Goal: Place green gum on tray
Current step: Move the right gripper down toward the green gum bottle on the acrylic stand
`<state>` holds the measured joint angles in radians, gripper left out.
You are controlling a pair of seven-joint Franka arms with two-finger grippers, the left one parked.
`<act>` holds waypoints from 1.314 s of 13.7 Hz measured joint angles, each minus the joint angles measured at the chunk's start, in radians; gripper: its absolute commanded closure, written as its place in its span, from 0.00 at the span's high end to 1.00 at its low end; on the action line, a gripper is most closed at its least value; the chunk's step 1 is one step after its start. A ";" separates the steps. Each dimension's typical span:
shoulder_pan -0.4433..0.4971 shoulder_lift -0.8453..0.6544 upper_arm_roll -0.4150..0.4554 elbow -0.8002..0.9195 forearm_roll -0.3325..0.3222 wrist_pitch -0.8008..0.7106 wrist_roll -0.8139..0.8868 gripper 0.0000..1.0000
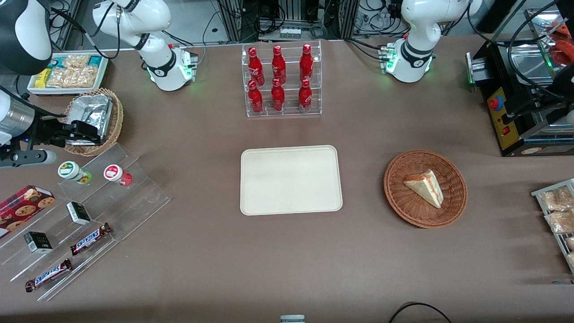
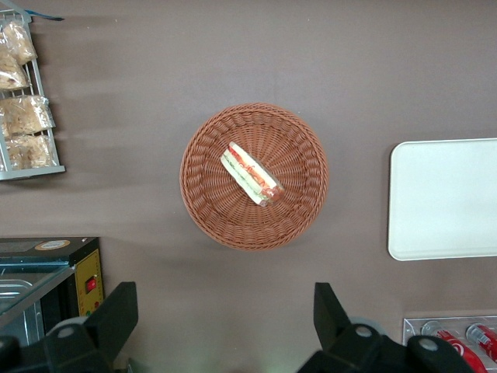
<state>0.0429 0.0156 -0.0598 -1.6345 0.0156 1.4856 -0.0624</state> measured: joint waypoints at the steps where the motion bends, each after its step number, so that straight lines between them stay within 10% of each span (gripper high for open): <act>1: 0.000 0.000 0.000 0.000 0.000 -0.002 0.000 1.00; 8: -0.010 0.005 -0.004 -0.009 -0.002 0.017 -0.082 1.00; 18: -0.198 0.040 -0.014 -0.187 -0.005 0.332 -0.775 1.00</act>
<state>-0.1555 0.0560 -0.0740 -1.8213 0.0109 1.8176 -0.8377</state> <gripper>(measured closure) 0.000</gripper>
